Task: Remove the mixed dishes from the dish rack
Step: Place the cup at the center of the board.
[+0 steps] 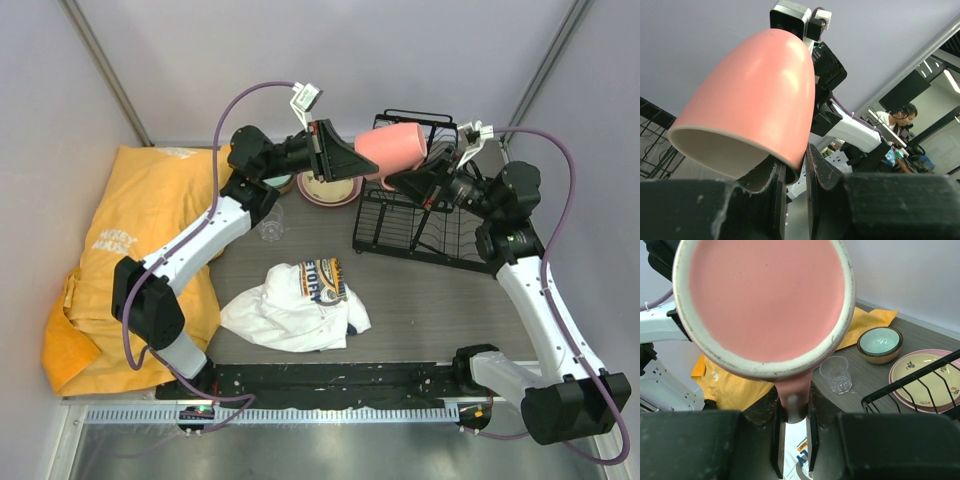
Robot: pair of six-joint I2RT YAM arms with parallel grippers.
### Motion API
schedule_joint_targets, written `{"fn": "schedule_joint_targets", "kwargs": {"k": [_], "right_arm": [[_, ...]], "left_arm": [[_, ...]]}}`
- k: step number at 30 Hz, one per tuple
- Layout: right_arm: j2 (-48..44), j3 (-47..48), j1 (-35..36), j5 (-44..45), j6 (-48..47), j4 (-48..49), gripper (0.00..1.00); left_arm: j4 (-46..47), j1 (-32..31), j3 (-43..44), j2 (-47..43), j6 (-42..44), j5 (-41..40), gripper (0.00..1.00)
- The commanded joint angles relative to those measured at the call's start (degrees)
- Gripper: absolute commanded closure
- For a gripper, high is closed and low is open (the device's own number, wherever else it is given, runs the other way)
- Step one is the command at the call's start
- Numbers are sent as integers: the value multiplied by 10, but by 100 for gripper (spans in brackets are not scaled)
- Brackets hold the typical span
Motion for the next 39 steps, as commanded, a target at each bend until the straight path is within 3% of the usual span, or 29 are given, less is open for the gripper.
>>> {"fn": "schedule_joint_targets", "kwargs": {"k": [1, 4, 6, 10, 15, 18, 22, 26, 33, 39], "right_arm": [[-10, -12, 14, -4, -28, 30, 84], [-18, -16, 13, -7, -34, 22, 65], [-23, -16, 13, -7, -41, 9, 59], [-25, -21, 14, -14, -48, 0, 37], [-33, -18, 14, -18, -67, -24, 29], [-38, -12, 14, -14, -101, -66, 13], [-52, -12, 13, 3, -139, -108, 8], [-66, -5, 14, 20, -168, -153, 7], [-75, 5, 14, 38, -199, -190, 6], [-84, 11, 14, 50, -217, -208, 7]], "left_arm": [[49, -19, 11, -24, -18, -9, 100], [-8, -17, 14, -33, 32, -7, 100], [-41, -13, 16, -39, 61, -7, 100], [-74, -1, 18, -47, 91, -7, 100], [-108, 21, 24, -55, 114, -18, 100], [-159, 39, 45, -57, 150, -24, 100], [-263, 75, 100, -53, 214, -36, 100], [-488, 93, 191, -37, 385, -84, 100], [-762, 98, 336, 26, 601, -203, 100], [-872, 92, 385, 90, 737, -315, 100]]}}
